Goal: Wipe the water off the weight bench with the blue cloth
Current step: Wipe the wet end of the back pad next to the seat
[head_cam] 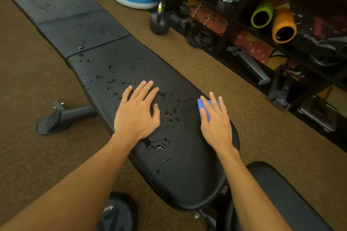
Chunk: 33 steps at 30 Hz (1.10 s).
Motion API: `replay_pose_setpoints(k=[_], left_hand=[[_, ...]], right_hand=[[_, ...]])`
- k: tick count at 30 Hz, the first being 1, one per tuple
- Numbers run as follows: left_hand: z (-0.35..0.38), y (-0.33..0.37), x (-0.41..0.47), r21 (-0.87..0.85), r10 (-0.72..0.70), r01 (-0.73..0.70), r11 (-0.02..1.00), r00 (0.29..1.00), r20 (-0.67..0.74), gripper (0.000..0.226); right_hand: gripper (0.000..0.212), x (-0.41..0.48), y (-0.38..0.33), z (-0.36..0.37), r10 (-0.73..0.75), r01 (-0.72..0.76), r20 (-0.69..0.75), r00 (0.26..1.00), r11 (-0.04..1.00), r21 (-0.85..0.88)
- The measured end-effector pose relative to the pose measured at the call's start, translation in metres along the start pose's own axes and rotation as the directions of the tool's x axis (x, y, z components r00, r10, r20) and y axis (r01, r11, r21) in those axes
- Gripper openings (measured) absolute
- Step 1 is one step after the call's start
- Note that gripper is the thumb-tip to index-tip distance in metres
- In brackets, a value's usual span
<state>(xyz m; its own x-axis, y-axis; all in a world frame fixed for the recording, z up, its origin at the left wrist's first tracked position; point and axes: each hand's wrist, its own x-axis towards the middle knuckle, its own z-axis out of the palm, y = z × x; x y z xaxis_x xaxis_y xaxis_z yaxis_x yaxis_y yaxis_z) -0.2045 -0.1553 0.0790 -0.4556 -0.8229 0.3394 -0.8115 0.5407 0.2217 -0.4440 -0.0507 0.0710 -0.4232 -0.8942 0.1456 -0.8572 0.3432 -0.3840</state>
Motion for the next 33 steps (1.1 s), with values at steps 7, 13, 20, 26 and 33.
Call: replay_pose_setpoints(k=[7,13,20,26,33], left_hand=[[0.001,0.000,0.000,0.006,-0.006,0.006,1.000,1.000,-0.006,0.059],[-0.002,0.001,0.000,0.007,-0.007,0.007,1.000,1.000,-0.010,0.058],[0.001,0.001,-0.001,-0.002,-0.013,0.013,1.000,0.999,-0.029,0.057],[-0.002,0.001,-0.002,-0.005,-0.011,0.011,1.000,1.000,-0.024,0.056],[-0.001,0.001,-0.001,-0.006,-0.008,0.008,1.000,1.000,-0.025,0.057]], right_hand=[[0.045,-0.006,-0.023,0.002,-0.280,0.280,0.096,0.955,0.960,0.012],[0.046,0.001,0.000,-0.001,-0.021,0.022,-0.016,1.000,1.000,0.022],[0.047,0.000,-0.033,0.008,-0.298,0.294,0.101,0.949,0.954,0.051],[0.046,0.013,-0.007,0.003,-0.029,0.030,-0.012,0.999,0.999,0.043],[0.047,0.001,-0.021,0.002,-0.343,0.340,0.124,0.931,0.939,0.045]])
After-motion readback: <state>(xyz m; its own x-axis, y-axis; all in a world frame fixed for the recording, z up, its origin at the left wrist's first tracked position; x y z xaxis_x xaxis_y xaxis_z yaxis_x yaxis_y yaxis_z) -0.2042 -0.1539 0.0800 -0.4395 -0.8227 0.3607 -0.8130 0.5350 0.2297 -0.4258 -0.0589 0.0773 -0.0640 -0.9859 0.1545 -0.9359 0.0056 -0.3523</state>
